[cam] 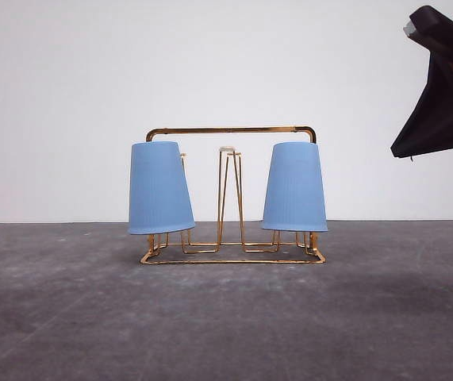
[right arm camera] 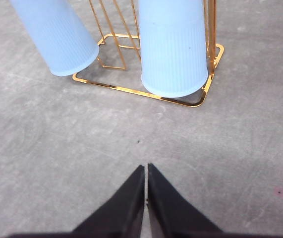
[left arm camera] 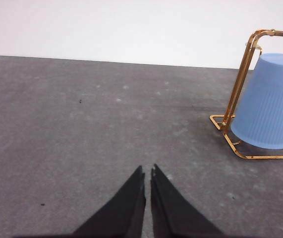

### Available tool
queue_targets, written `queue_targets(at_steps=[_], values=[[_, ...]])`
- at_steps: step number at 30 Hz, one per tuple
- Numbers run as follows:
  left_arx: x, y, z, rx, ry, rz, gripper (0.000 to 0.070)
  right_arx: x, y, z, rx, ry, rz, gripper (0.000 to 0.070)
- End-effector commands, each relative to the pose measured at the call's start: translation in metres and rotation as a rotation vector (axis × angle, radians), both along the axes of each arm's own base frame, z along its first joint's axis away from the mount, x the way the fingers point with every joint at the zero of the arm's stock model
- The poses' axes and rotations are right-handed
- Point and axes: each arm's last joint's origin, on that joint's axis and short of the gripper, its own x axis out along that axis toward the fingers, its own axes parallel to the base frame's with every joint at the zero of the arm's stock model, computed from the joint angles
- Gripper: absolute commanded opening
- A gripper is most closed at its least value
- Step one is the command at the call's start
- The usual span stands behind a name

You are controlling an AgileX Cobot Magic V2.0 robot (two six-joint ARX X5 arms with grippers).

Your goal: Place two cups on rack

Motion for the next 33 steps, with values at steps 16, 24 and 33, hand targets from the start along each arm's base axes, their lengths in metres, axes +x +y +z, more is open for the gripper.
queue_targets(at_steps=[16,24,33], values=[[0.001,0.0,-0.004,0.006,0.002,0.001,0.0,0.001,0.002,0.003,-0.023,-0.031,0.021,0.0006],[0.001,0.0,-0.004,0.006,0.002,0.001,0.0,-0.007,-0.014,-0.002,-0.165,-0.121,-0.035,0.0006],[0.001,0.0,-0.004,0.006,0.002,0.001,0.0,-0.041,-0.065,-0.042,-0.147,-0.265,-0.323,0.0006]])
